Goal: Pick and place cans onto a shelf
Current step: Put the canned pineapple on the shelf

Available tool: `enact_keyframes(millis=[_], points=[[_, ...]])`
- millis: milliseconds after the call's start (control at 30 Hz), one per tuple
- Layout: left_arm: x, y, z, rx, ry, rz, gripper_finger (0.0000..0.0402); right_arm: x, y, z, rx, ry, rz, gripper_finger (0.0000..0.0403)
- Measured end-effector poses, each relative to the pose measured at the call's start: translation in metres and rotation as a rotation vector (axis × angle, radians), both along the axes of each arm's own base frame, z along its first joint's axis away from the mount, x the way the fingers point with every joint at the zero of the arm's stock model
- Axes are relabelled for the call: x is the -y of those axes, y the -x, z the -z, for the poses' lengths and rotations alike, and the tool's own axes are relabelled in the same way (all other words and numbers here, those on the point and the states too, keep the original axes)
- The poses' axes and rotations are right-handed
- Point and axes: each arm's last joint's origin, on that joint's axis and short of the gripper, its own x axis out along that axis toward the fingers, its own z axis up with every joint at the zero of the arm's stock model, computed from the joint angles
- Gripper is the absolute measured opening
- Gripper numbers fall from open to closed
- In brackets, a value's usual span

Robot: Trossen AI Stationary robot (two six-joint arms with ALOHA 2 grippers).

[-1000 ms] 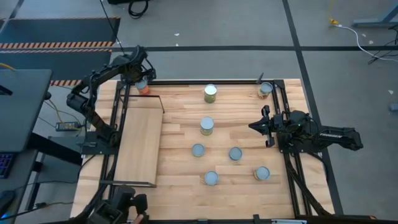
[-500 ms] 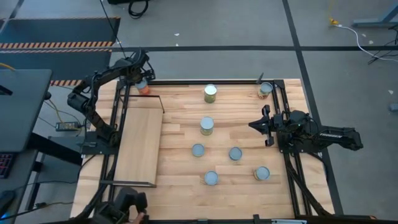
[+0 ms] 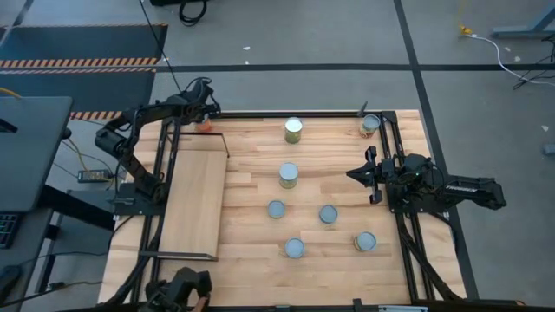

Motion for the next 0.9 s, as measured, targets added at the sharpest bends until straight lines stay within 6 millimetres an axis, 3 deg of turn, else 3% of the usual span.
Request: enact_keyframes(millis=[233,400,500,633,767,900], points=[[0.003,-0.011,-0.002,-0.054,-0.036,0.126,0.0279,0.000,0.000,0.000,0.003,0.000,0.000,0.0027],[0.010,-0.017,-0.023,-0.031,-0.046,0.198,0.0278,0.000,0.000,0.000,0.004,0.001,-0.001,0.0027],[0.019,-0.022,-0.053,-0.030,-0.047,0.231,0.0278,0.000,0.000,0.000,0.004,0.001,-0.001,0.0027],[0.041,-0.033,-0.109,-0.004,-0.105,0.316,0.0278,0.000,0.000,0.000,0.004,0.000,0.000,0.0027],[0.074,-0.042,-0.164,0.039,-0.170,0.419,0.0278,0.000,0.000,0.000,0.004,0.000,-0.001,0.0027],[0.117,-0.044,-0.203,0.061,-0.159,0.509,0.0278,0.000,0.000,0.000,0.004,0.000,0.000,0.0027]])
